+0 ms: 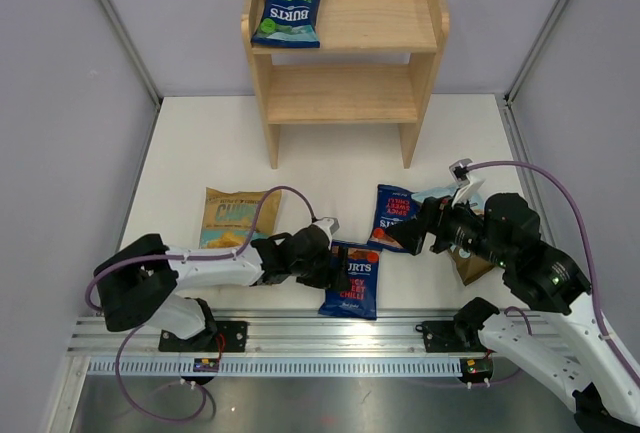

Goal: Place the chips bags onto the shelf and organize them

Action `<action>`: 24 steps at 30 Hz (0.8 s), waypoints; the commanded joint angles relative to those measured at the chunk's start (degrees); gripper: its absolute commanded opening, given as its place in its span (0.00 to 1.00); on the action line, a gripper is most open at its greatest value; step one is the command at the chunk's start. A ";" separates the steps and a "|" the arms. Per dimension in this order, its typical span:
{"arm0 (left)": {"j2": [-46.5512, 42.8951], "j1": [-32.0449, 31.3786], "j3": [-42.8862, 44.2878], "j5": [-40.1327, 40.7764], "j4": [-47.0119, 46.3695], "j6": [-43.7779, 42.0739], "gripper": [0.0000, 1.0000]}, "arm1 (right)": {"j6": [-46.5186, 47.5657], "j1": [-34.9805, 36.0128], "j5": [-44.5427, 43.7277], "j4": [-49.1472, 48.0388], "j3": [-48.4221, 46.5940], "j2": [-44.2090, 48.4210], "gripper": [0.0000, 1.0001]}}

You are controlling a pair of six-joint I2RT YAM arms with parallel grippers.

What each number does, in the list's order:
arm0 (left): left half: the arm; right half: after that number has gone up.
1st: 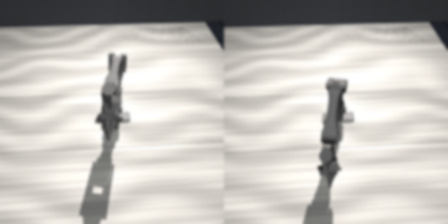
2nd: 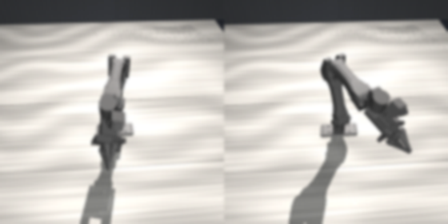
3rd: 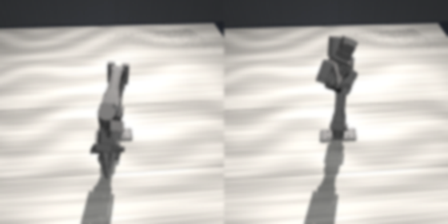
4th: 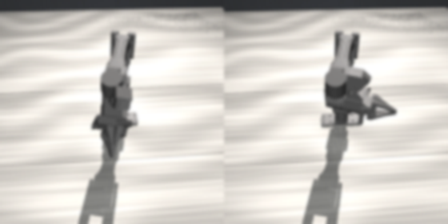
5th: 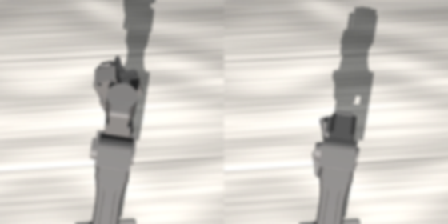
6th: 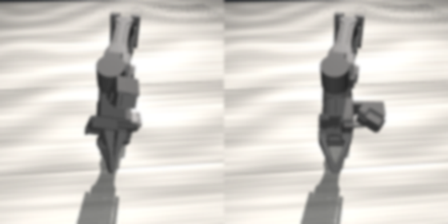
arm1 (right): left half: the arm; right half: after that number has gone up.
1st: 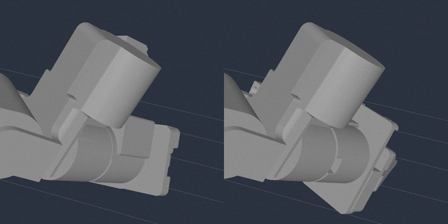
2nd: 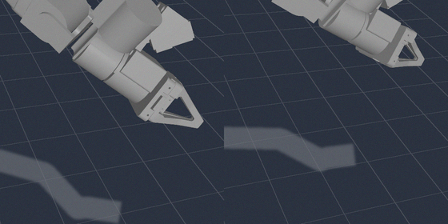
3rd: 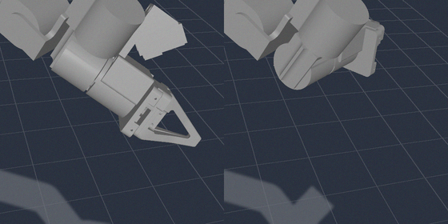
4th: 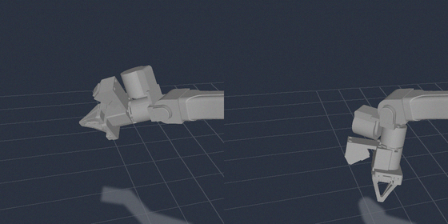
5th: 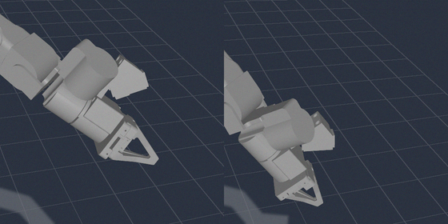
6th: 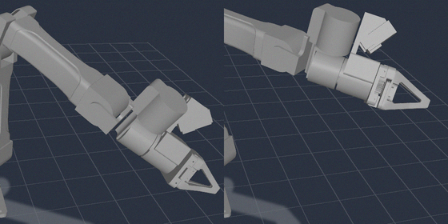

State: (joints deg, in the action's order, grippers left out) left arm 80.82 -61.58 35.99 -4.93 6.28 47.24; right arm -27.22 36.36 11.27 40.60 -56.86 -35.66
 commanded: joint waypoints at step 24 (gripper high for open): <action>-10.84 -2.49 -4.78 22.76 -0.40 11.20 0.00 | -1.51 -0.15 -0.28 -1.13 5.17 3.40 0.90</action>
State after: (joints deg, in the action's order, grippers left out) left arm 75.59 -63.72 32.64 9.23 5.28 56.16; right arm -27.73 36.36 11.44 40.62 -53.54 -32.36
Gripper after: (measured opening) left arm 0.012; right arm 0.896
